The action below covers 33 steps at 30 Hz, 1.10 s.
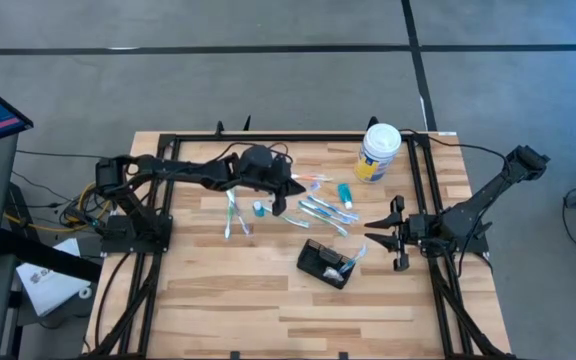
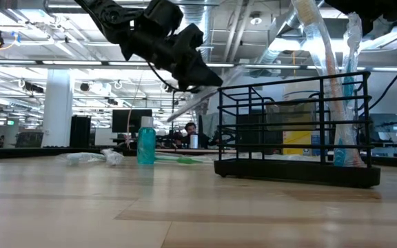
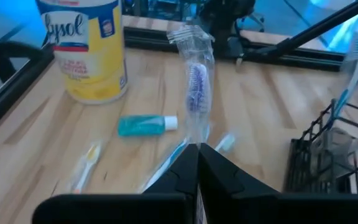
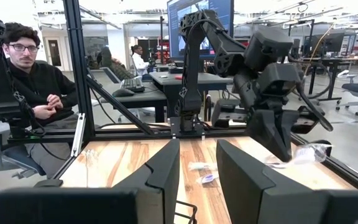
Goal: Pick & Place toothbrushing station
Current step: Put the top violet toothbrush into the mesh organizer
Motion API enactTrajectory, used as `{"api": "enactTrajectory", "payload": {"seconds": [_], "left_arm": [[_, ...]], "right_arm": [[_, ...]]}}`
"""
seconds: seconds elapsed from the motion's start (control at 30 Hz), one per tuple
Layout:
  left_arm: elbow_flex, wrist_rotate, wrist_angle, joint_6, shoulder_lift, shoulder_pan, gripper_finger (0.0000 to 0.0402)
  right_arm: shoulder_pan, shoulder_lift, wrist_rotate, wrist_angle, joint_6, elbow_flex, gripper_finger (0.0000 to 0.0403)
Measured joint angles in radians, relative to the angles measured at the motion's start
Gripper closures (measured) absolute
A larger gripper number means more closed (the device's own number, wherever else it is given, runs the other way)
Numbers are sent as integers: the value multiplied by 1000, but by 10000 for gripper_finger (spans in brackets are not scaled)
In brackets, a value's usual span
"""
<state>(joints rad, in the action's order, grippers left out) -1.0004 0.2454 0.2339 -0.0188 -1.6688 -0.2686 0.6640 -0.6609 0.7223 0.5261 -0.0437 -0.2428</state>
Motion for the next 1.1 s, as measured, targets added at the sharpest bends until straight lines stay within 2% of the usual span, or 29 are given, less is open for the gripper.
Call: {"api": "enactTrajectory", "payload": {"seconds": [0.27,0.5,0.83,1.1], "left_arm": [[0,7,88,1,0,62,400],[0,155,220,30,0,94,400],[0,173,318,29,0,168,400],[134,204,694,99,0,212,400]], "right_arm": [[0,0,0,-25,0,0,305],[0,0,0,-25,0,0,305],[0,0,0,-25,0,0,305],[0,0,0,-25,0,0,305]]}}
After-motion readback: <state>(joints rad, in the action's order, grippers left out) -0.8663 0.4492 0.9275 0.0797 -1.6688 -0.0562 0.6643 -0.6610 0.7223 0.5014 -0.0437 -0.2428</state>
